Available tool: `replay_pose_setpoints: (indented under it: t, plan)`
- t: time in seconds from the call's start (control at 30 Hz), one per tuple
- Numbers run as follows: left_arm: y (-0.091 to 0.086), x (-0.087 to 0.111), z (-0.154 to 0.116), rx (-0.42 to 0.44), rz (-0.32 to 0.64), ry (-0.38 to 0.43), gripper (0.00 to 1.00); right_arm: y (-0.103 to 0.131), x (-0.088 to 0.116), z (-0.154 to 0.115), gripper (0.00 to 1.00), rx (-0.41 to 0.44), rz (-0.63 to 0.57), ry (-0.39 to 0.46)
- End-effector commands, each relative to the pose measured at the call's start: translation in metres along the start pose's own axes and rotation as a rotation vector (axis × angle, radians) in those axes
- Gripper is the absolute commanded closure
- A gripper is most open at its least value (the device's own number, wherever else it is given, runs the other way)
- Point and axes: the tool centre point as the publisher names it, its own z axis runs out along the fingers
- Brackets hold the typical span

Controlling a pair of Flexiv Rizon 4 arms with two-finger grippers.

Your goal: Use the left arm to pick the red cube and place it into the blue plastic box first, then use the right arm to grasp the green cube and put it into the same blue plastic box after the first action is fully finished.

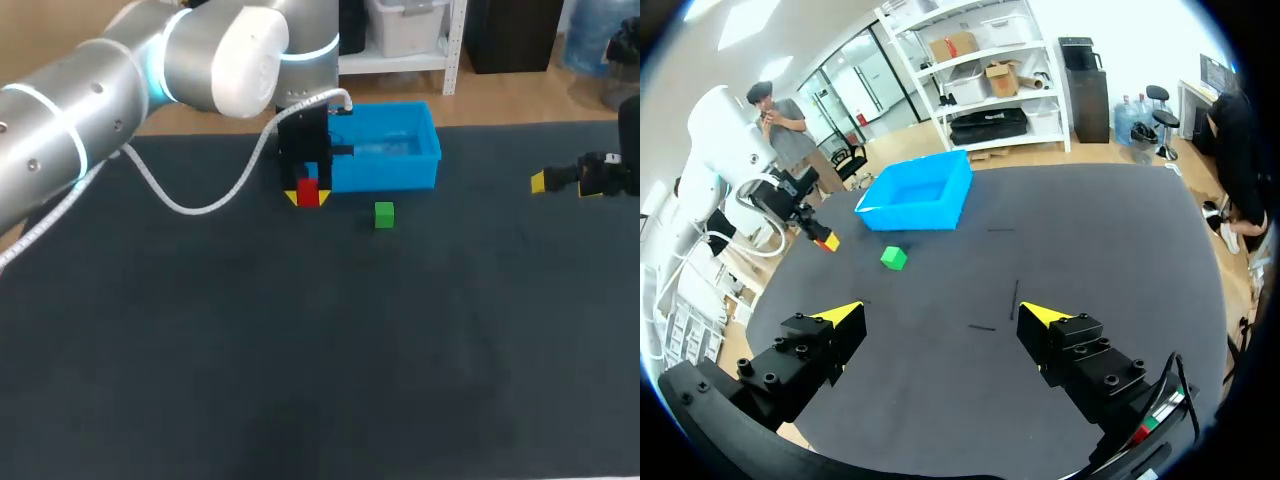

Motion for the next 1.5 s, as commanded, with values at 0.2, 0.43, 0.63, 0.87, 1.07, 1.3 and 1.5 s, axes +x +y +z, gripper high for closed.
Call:
replay_pose_setpoints:
  t: [0.2, 0.43, 0.63, 0.87, 1.07, 1.3, 1.5]
  plan:
    - [0.012, 0.008, -0.021, 0.028, 0.009, -0.043, 1.0, 0.0, 0.0, 0.0, 0.0, 0.001, -0.001, 0.001]
    - [0.016, 0.006, -0.037, 0.054, 0.012, -0.066, 1.0, 0.0, 0.0, 0.0, 0.0, 0.001, -0.001, 0.001]
    - [0.017, -0.001, -0.05, 0.079, 0.018, -0.098, 1.0, 0.0, 0.0, 0.0, 0.0, 0.001, -0.001, 0.001]
    - [0.012, -0.01, -0.064, 0.102, 0.048, -0.129, 1.0, 0.0, 0.0, 0.0, 0.0, 0.001, -0.001, 0.001]
    - [0.009, -0.018, -0.079, 0.121, 0.07, -0.154, 1.0, 0.0, 0.0, 0.0, 0.0, 0.001, -0.001, 0.001]
    - [0.01, -0.03, -0.091, 0.142, 0.083, -0.186, 1.0, 0.0, 0.0, 0.0, 0.0, 0.001, -0.001, 0.001]
    - [0.011, -0.042, -0.095, 0.163, 0.102, -0.208, 1.0, 0.0, 0.0, 0.0, 0.0, 0.001, -0.001, 0.001]
